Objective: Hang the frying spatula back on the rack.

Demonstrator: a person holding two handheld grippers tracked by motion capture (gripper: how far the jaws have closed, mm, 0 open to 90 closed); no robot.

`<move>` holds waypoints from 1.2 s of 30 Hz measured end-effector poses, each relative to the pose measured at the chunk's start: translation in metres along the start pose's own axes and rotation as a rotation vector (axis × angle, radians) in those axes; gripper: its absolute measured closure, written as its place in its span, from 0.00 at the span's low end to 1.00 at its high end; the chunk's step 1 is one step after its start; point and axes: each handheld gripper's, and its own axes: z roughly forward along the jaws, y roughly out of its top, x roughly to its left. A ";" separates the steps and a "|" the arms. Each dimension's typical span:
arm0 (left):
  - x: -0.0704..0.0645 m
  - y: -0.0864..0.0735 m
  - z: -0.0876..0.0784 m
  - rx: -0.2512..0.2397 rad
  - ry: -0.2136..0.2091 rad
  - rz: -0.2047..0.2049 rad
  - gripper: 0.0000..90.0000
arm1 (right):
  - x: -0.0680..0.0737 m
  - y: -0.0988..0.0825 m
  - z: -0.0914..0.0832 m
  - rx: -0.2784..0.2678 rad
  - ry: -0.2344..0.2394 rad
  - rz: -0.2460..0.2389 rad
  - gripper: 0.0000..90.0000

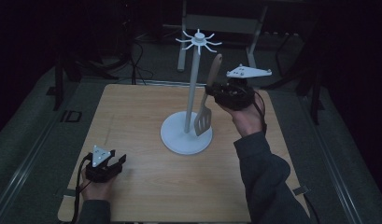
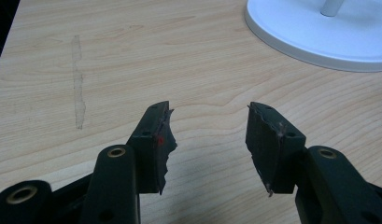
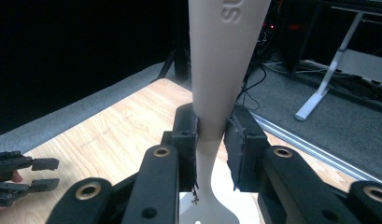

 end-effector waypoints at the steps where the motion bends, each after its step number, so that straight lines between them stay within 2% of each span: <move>1: 0.000 0.000 0.000 -0.001 0.000 -0.001 0.56 | -0.001 0.001 0.000 0.001 0.001 -0.004 0.83; 7: 0.000 0.000 0.000 0.000 0.001 -0.001 0.56 | -0.003 0.005 0.002 0.015 0.002 -0.010 0.83; 17: 0.000 0.000 -0.001 -0.002 0.001 0.000 0.56 | -0.010 0.010 0.006 0.040 0.024 0.012 0.83; 31: 0.000 0.000 -0.001 -0.001 0.001 -0.002 0.56 | -0.012 0.017 0.010 0.062 0.045 0.004 0.83; 36: 0.000 0.000 0.000 0.000 0.001 -0.003 0.56 | -0.013 0.017 0.012 0.085 0.067 -0.004 0.83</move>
